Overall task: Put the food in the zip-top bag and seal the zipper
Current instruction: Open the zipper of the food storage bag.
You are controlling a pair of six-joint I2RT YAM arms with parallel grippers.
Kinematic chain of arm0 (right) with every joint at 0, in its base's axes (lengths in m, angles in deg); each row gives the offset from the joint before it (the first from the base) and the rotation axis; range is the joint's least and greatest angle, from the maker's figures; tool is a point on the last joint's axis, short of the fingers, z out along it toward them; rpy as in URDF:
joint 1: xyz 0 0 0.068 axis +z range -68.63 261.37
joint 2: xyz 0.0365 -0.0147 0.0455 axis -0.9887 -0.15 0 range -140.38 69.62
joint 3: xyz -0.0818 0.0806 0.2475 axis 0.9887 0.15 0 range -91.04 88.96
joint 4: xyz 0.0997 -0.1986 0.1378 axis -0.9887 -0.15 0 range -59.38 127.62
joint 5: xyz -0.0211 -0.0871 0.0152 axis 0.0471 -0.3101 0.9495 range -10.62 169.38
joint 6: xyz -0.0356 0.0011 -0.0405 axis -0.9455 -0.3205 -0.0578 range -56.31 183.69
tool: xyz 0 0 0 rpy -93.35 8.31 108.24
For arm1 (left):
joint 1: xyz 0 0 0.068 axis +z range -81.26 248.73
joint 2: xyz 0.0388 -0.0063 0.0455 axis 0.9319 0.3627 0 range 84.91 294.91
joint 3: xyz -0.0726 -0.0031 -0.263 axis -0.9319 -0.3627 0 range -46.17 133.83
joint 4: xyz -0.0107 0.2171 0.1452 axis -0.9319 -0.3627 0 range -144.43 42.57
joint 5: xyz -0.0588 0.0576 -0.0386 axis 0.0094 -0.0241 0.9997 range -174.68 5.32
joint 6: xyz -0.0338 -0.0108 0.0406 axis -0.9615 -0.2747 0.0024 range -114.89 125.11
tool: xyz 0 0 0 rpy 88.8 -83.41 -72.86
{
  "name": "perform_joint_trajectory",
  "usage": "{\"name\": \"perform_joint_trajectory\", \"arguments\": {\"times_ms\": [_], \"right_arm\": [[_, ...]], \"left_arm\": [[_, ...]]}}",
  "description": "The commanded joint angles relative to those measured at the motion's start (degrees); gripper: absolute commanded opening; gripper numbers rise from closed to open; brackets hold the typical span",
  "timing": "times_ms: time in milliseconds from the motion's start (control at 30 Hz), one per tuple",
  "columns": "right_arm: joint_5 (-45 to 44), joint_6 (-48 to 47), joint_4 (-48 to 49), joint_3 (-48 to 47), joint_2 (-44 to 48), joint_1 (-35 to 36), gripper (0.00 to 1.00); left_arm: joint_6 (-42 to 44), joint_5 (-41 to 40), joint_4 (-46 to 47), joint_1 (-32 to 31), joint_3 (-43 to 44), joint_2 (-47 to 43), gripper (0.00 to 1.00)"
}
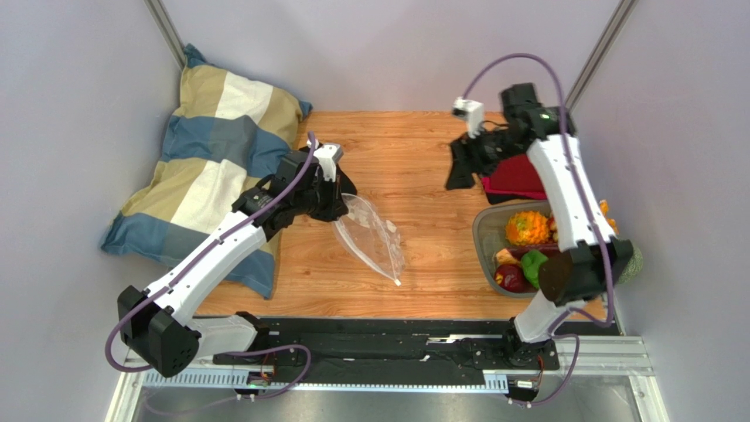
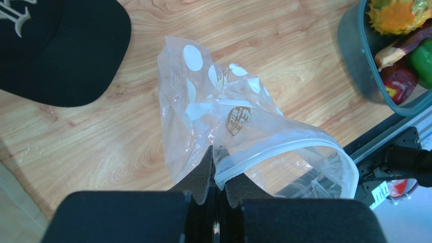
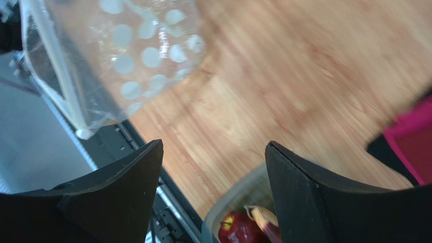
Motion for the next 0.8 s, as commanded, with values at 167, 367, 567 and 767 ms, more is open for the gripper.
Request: {"name": "perform_joint_trajectory", "arguments": {"times_ms": [167, 367, 567, 767], "right_arm": [[-14.2, -10.0, -9.5, 22.5, 27.8, -10.4, 0.71], [-25.0, -26.9, -10.5, 32.3, 31.9, -6.8, 0.71], [-33.7, -37.4, -16.0, 29.3, 20.5, -5.5, 0.73], [-41.8, -43.0, -17.6, 29.5, 11.7, -2.2, 0.59]], "left_arm": [[-2.3, 1.2, 2.2, -0.2, 0.0, -1.0, 0.0], [-1.7, 2.6, 2.2, -0.2, 1.1, -0.2, 0.0], [-1.4, 3.3, 2.4, -0.2, 1.3, 0.0, 0.0], [-1.6, 3.5, 2.8, -0.2, 0.5, -0.3, 0.0]]}}
